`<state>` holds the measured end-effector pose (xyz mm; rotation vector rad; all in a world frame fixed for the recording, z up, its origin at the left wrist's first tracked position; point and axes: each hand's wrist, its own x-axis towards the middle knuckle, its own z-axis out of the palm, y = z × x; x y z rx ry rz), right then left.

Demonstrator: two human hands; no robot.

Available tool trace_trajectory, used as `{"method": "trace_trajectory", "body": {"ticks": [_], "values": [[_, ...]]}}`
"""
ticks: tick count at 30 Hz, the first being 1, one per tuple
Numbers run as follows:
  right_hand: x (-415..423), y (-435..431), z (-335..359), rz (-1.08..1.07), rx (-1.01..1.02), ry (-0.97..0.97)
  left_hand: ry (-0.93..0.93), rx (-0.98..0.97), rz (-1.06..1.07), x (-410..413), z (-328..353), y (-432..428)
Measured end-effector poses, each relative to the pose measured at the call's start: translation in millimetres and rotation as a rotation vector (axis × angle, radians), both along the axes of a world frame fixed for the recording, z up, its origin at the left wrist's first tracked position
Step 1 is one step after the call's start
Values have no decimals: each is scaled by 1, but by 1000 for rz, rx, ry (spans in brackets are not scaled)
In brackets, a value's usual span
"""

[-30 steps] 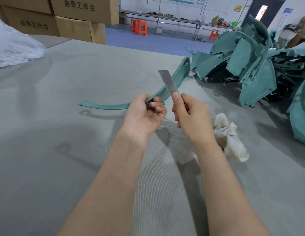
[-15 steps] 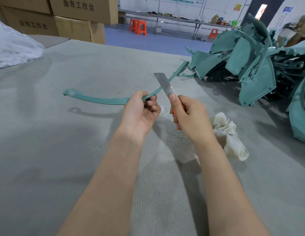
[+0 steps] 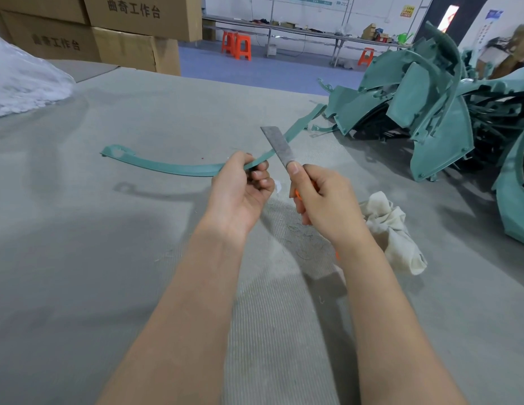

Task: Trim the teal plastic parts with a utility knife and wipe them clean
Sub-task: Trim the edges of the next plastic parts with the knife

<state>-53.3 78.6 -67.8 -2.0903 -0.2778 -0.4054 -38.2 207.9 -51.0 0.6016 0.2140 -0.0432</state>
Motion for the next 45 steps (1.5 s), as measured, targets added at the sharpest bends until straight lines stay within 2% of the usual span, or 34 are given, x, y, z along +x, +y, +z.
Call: {"method": "trace_trajectory", "body": {"ticks": [5, 7, 12, 17, 25, 31, 39, 45], "values": [[0, 8, -4, 88, -98, 12, 21, -61, -3, 1, 1, -2], [1, 10, -6, 97, -76, 20, 33, -61, -4, 2, 1, -1], [1, 6, -3, 43, 85, 40, 28, 77, -16, 3, -3, -2], [0, 1, 5, -117, 216, -109, -23, 154, 30, 0, -3, -3], [-4, 12, 4, -120, 154, -136, -158, 387, 161, -3, -3, -13], [-4, 10, 4, -130, 160, -130, -212, 478, 165, -2, -4, -11], [2, -7, 9, -366, 305, -173, -154, 440, 136, 1, -9, -8], [-5, 7, 10, -232, 244, -138, -147, 418, 206, 2, -8, -8]]}}
